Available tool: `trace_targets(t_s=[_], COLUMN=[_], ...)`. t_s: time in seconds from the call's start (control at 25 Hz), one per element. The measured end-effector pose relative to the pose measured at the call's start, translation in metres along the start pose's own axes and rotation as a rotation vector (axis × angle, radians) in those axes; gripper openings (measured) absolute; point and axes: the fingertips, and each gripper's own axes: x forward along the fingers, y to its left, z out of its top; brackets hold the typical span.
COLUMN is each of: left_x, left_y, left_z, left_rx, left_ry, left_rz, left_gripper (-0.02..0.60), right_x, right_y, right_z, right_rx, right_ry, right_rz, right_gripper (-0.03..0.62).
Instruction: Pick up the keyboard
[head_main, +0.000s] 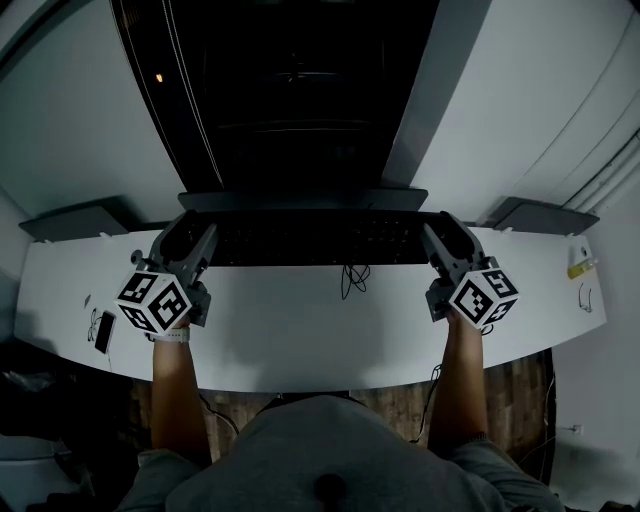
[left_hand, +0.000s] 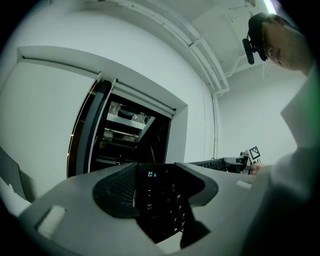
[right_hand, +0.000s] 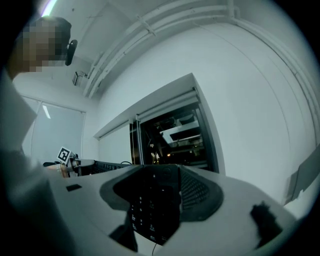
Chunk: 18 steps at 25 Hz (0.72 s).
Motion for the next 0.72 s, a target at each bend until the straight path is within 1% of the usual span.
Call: trace_targets(t_s=[0.32, 0.56, 0.72], left_x=[-0.01, -0.023, -0.027], left_y=[-0.007, -0.005, 0.0], left_z=[0.008, -0.009, -0.013], left_rx=[0.037, 0.004, 0.008], left_ry=[-0.055, -0.081, -0.088], left_rz=[-0.012, -0.007, -0.016], left_gripper=[0.212, 0.212, 0.212], right_x=[-0.01, -0.015, -0.015], right_y=[0.008, 0.016, 0.022], right_z=[0.007, 0.0, -0.005], right_rx=[-0.04, -0.06, -0.061], right_ry=[-0.035, -0.043, -0.05], right_rz=[0.015, 0.019, 0.022], right_gripper=[0.221, 0.221, 0.221])
